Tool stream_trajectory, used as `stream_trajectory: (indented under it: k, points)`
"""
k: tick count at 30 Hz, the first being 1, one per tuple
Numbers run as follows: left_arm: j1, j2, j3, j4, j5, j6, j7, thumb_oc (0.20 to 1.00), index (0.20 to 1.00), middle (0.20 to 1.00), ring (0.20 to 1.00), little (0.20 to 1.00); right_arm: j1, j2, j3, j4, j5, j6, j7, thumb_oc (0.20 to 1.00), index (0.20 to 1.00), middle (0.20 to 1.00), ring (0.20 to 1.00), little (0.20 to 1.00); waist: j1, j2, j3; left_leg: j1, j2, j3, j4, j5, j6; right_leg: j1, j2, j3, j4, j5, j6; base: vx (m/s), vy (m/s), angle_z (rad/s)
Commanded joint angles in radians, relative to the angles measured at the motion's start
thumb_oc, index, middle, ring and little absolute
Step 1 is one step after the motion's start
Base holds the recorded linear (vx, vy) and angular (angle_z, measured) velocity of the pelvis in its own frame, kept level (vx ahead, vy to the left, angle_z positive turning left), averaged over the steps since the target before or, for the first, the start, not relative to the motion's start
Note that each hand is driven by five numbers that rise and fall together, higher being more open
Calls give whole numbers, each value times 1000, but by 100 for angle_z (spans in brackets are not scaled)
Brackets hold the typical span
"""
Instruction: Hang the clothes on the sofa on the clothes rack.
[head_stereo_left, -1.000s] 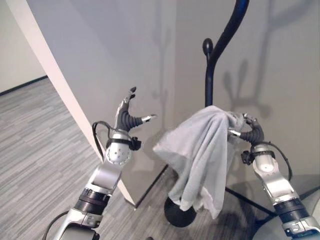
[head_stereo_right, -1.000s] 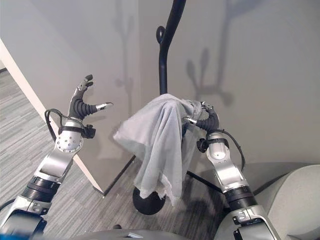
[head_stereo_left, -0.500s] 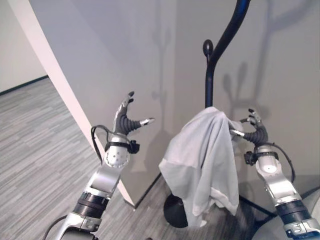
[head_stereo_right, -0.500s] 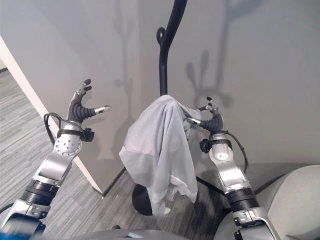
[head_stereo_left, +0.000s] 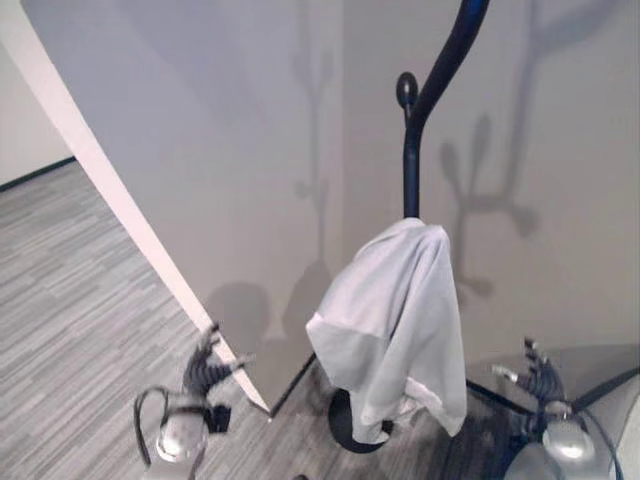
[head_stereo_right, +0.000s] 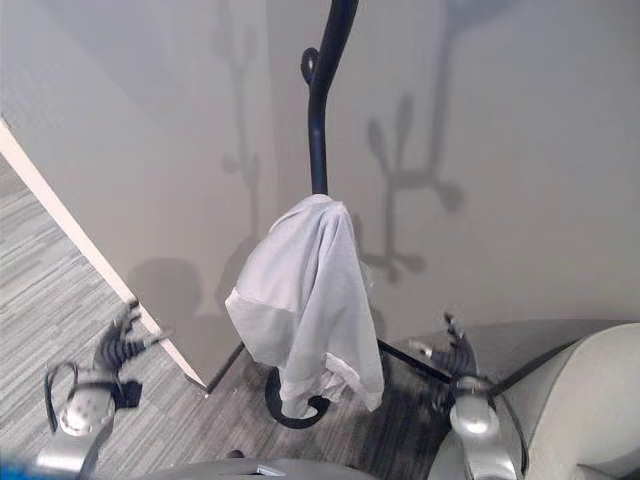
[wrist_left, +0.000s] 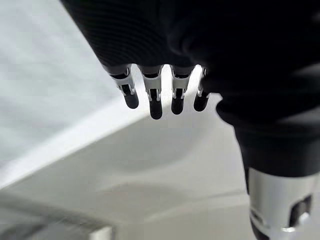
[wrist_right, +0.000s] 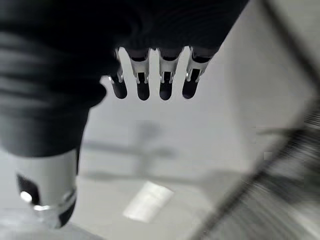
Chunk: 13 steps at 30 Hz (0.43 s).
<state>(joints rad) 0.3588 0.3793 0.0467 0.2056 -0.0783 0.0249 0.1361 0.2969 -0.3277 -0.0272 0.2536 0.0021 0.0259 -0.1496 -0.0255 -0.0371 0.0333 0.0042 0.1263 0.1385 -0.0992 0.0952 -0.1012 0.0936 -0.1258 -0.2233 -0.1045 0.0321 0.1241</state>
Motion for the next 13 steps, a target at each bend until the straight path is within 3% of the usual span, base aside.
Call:
stream_trajectory:
  k: [1, 6, 10, 13]
  points:
    - [-45, 21, 29, -14, -37, -56, -42, 1000, 1000, 1000, 1000, 1000, -89, -2, -28, -33, 6, -54, 33, 1000, 1000, 1000, 1000, 1000, 7, 6, 47, 97, -18, 14, 16, -141, 21, 21, -55, -73, 17, -35, 84, -1, 29, -5]
    - [-25, 11, -29, 228, -25, -50, -92, 1000, 1000, 1000, 1000, 1000, -74, 20, 53, 149, 6, -59, 86, 1000, 1000, 1000, 1000, 1000, 9, 5, 59, 85, -25, 10, 17, -138, 26, 16, -58, -73, 18, -28, 86, -18, 42, -2]
    - [-39, 27, -73, 310, 19, -51, -115, 1000, 1000, 1000, 1000, 1000, -88, 27, 81, 254, 8, -49, 101, 1000, 1000, 1000, 1000, 1000, 9, 4, 60, 84, -29, 12, 17, -141, 27, 19, -60, -73, 20, -25, 86, -7, 38, 3]
    - [-129, -12, -131, 561, 29, -51, -104, 1000, 1000, 1000, 1000, 1000, -141, 42, 133, 425, 12, -36, 106, 1000, 1000, 1000, 1000, 1000, 10, 2, 61, 86, -36, 13, 19, -145, 30, 25, -67, -78, 25, -23, 86, -5, 47, -1]
